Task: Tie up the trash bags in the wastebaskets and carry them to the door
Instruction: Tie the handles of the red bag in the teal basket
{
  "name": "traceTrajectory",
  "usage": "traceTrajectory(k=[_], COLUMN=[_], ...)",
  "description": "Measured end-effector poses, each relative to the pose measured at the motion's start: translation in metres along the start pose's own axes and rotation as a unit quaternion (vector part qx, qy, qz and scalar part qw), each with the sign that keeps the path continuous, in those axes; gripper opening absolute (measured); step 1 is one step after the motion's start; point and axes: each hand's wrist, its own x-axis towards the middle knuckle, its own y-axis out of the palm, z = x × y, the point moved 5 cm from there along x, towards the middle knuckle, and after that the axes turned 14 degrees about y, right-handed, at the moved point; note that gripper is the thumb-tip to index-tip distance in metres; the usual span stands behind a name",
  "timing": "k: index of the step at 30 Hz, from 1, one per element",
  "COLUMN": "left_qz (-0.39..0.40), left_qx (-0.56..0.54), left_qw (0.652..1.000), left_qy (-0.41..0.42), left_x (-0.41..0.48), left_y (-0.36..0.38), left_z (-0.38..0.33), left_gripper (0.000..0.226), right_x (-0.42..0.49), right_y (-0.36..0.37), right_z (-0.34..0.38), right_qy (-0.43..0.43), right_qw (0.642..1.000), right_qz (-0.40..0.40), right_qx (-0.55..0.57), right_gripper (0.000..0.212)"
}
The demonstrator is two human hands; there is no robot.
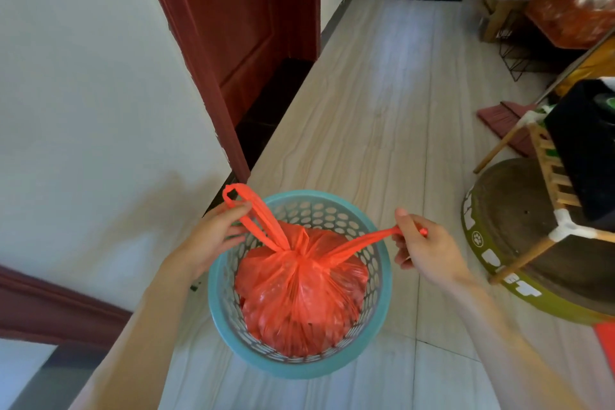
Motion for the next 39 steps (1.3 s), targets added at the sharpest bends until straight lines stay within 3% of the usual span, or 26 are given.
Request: traceTrajectory(k=[3, 7, 10, 13, 16, 19, 22, 26, 33, 39], left_qz=[0.047, 0.087, 0.079, 0.015, -0.037, -0.059, -0.087, -0.079, -0.081, -0.105], left_qx=[0.019, 0.188, 0.27, 0.287, 0.24, 0.173, 0.104, 0.016, -0.123, -0.208], left_qw=[0.999, 0.978, 0.956, 0.947, 0.955, 0.972, 0.983, 0.993, 0.988, 0.97], left_qy=[-0.014, 0.034, 0.08, 0.145, 0.171, 0.149, 0.119, 0.091, 0.048, 0.063], left_x=[-0.001, -0.002, -0.003, -0.006, -0.011, -0.01, -0.008, -0.009, -0.004, 0.003], left_y=[0.017, 0.035, 0.044, 0.056, 0.069, 0.077, 0.081, 0.088, 0.09, 0.073], left_z=[0.012, 0.017, 0.017, 0.013, 0.003, 0.002, 0.003, 0.001, 0.006, -0.003], left_gripper=[0.037, 0.034, 0.045, 0.051, 0.046, 0.056, 0.06, 0.046, 0.04, 0.041], right_x=[-0.006, -0.008, -0.013, -0.017, -0.014, -0.022, -0.032, -0.032, -0.014, -0.011], right_y=[0.005, 0.016, 0.03, 0.047, 0.06, 0.07, 0.082, 0.092, 0.095, 0.087], right_z=[0.002, 0.0, 0.0, -0.001, 0.0, 0.007, 0.015, 0.016, 0.02, 0.03], right_qy=[-0.006, -0.015, -0.057, -0.1, -0.123, -0.106, -0.086, -0.031, -0.035, -0.069], right_qw=[0.999, 0.991, 0.977, 0.959, 0.966, 0.977, 0.977, 0.976, 0.976, 0.992], right_qz=[0.047, 0.124, 0.185, 0.233, 0.174, 0.153, 0.186, 0.213, 0.162, 0.099], right_qx=[0.008, -0.049, -0.087, -0.124, -0.143, -0.102, -0.062, 0.038, 0.143, 0.021], right_gripper=[0.054, 0.046, 0.029, 0.026, 0.019, 0.014, 0.027, 0.054, 0.054, 0.064])
